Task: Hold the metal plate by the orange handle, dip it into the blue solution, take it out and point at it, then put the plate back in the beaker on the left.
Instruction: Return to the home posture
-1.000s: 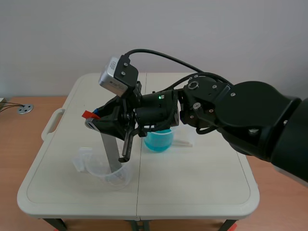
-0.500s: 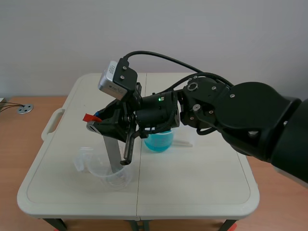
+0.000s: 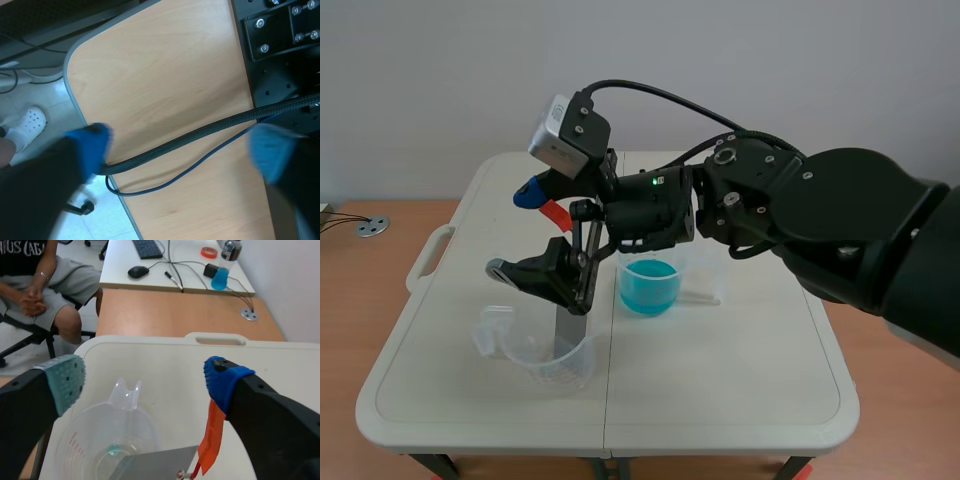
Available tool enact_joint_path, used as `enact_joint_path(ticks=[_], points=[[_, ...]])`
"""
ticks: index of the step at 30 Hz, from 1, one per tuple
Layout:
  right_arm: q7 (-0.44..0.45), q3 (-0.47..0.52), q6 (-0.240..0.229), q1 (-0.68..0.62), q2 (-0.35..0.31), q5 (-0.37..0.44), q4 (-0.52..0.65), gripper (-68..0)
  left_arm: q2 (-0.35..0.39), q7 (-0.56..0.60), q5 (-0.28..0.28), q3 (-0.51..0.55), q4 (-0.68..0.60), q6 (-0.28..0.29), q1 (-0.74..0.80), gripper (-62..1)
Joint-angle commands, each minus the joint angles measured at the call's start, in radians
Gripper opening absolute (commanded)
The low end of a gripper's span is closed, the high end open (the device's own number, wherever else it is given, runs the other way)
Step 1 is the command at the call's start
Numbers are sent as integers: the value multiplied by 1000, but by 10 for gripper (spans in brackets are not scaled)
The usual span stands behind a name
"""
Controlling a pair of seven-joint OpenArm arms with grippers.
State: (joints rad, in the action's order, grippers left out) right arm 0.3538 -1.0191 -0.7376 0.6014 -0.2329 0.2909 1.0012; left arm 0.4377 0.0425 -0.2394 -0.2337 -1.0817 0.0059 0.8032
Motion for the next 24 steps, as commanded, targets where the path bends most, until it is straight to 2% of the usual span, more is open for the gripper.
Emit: enact_joint_path(ticks=[1,4,9,14,17,20,24], points=[[11,29,-3,27,3,25,10,-93,1,10,-1,-2,-10,8,8,14],[11,66,-3,27,3,35,10,-12,1,12,-1,-2,-10,8,8,14],[7,126,-3,25,-23,48,59,-10,0,13,-3,-2,-10,8,8,14],[-6,153,-3,-24,-142,146,203,-10,-3,10,-4,-2,-11,8,8,14],[-28,181,13,-76,-217,190,294,-10,13,-16,9,12,-11,-2,11,14],[-55,212,16,-135,-294,235,386,-10,53,-39,-32,63,-11,-3,11,14],[-96,275,46,-230,-374,269,484,-10,142,-38,-119,172,-12,-3,11,14]])
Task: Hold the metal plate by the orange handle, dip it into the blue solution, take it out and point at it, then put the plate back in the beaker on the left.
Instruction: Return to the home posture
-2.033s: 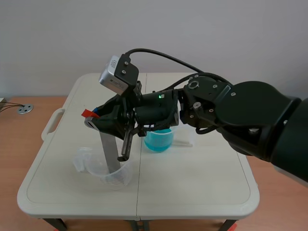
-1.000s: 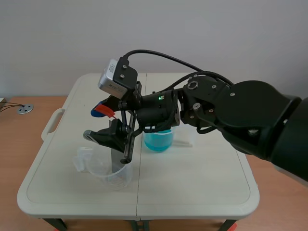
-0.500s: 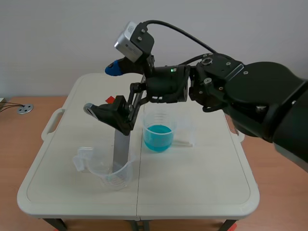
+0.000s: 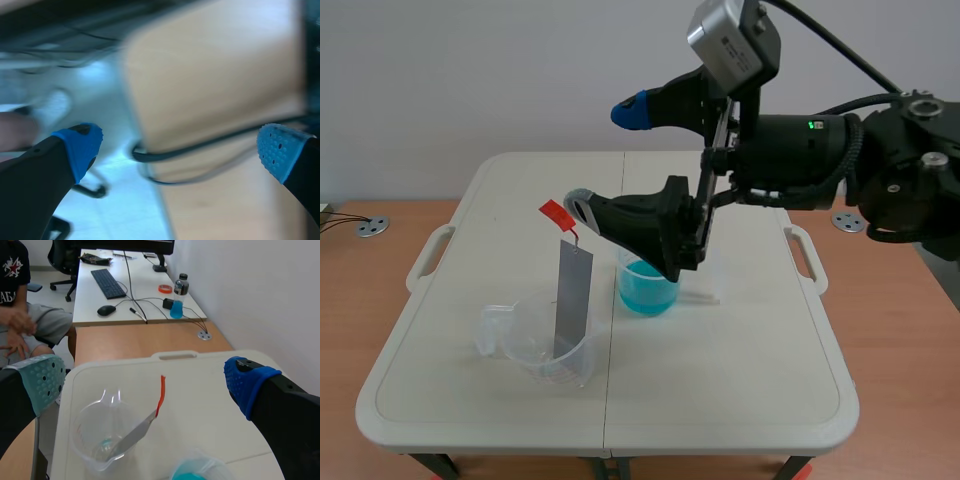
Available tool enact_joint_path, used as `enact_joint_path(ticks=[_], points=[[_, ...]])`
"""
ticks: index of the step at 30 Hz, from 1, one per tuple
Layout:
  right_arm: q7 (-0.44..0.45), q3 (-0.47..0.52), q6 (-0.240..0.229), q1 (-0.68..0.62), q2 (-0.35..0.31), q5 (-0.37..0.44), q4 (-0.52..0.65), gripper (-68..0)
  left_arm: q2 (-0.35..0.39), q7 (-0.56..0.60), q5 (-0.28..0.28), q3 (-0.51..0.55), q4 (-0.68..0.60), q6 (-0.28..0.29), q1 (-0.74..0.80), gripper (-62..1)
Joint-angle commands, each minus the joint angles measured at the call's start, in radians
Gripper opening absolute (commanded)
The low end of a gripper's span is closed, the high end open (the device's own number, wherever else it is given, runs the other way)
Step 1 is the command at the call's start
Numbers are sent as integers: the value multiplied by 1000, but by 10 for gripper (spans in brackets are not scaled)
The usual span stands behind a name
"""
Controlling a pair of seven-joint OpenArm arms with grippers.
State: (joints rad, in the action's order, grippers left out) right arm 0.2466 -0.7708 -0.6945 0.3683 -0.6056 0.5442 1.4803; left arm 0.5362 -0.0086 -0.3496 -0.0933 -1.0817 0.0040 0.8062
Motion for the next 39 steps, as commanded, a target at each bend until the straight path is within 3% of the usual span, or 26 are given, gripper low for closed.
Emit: enact_joint_path(ticks=[1,6,10,15,21,24,31,36,39], points=[[0,49,3,-26,-15,21,23,-10,71,15,-34,67,-14,-1,8,14],[-24,183,3,-184,-65,22,91,-10,210,19,-161,239,-42,-1,8,14],[-24,292,2,-313,-83,20,135,-11,305,60,-231,343,-87,0,8,14],[-24,415,3,-462,-85,10,183,-11,346,160,-241,406,-196,18,5,14],[-13,534,48,-622,-84,10,242,-12,297,228,-222,408,-399,72,5,14],[-12,581,90,-690,-82,10,265,-12,224,256,-160,408,-493,100,-3,14],[-8,657,158,-813,-27,5,269,-12,19,288,60,377,-605,188,-34,14],[-8,670,191,-854,23,-44,269,-12,-67,301,201,294,-642,202,-33,14],[-17,670,202,-856,34,-69,269,-12,-91,321,244,241,-649,201,-21,14]])
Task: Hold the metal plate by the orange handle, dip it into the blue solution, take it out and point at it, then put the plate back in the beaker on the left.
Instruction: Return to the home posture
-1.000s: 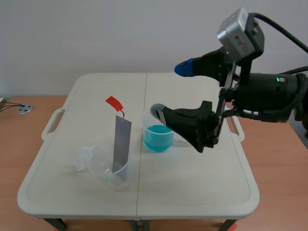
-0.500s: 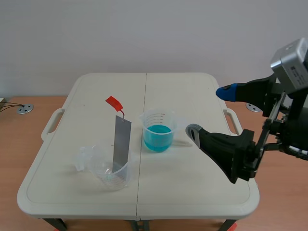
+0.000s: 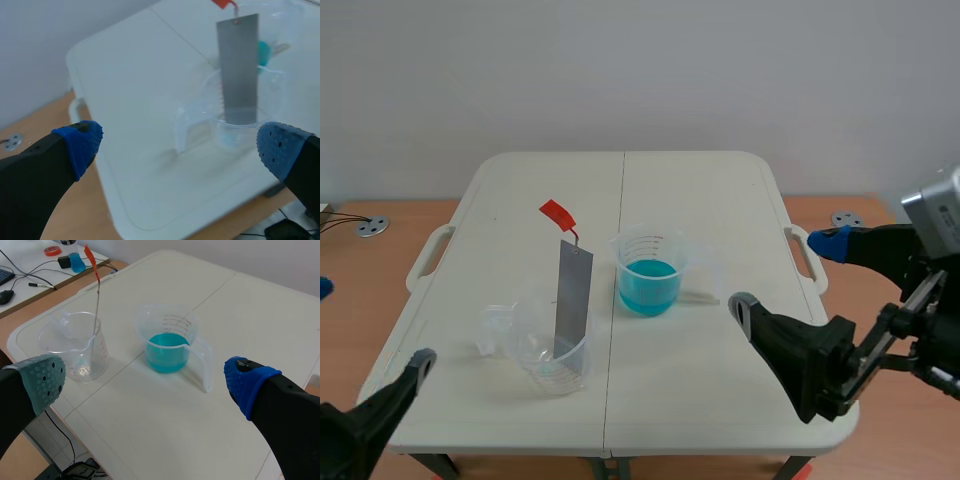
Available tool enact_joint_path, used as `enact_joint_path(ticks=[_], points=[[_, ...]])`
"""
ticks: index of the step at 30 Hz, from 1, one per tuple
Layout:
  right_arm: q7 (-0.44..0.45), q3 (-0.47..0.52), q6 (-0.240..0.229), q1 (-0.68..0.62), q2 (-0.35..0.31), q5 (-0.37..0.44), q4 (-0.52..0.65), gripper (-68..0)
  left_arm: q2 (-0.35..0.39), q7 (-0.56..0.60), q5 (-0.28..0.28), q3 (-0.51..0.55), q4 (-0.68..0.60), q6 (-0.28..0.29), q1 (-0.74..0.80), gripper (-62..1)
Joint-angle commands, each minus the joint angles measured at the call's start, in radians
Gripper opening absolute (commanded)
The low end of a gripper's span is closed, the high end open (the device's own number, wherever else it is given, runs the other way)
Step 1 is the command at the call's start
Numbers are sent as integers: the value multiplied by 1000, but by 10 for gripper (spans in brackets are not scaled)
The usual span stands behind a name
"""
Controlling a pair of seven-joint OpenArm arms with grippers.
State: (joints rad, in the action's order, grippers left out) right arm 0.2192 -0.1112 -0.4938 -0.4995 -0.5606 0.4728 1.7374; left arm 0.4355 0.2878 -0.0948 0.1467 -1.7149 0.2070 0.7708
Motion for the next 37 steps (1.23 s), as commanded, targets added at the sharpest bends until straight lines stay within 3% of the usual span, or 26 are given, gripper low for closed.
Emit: enact_joint_path(ticks=[1,6,37], points=[[11,10,2,12,-10,0,12,-12,8,39,-11,-13,-15,-2,23,14],[10,10,4,18,-10,2,12,-12,9,111,-12,-48,-16,-2,49,14],[-15,10,5,18,-10,2,12,-12,9,112,-12,-47,-21,-2,40,14]])
